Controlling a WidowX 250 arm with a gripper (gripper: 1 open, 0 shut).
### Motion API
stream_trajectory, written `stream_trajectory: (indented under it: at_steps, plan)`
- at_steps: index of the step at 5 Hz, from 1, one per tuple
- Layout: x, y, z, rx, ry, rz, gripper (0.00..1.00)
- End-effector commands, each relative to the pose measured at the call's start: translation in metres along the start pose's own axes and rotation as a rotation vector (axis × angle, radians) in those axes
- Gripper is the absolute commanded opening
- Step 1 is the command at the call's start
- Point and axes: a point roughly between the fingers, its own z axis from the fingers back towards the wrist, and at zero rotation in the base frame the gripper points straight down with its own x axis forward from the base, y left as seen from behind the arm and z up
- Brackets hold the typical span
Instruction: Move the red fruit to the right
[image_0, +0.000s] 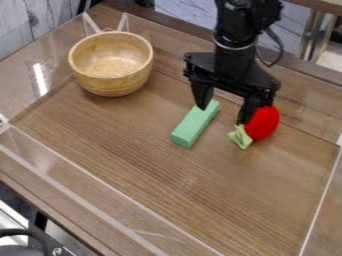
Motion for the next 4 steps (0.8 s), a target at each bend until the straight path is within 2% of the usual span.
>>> stream_trajectory:
  at_steps: [1, 2, 3, 4]
  plan:
    - [-0.002, 0.011, 0.024, -0.009, -0.051, -0.004, 1.00]
    - [-0.008, 0.029, 0.029, -0.003, -0.050, -0.004, 1.00]
    - [-0.013, 0.047, 0.017, 0.004, -0.053, -0.026, 1.00]
    - [-0.011, 0.055, 0.000, 0.005, -0.068, -0.035, 1.00]
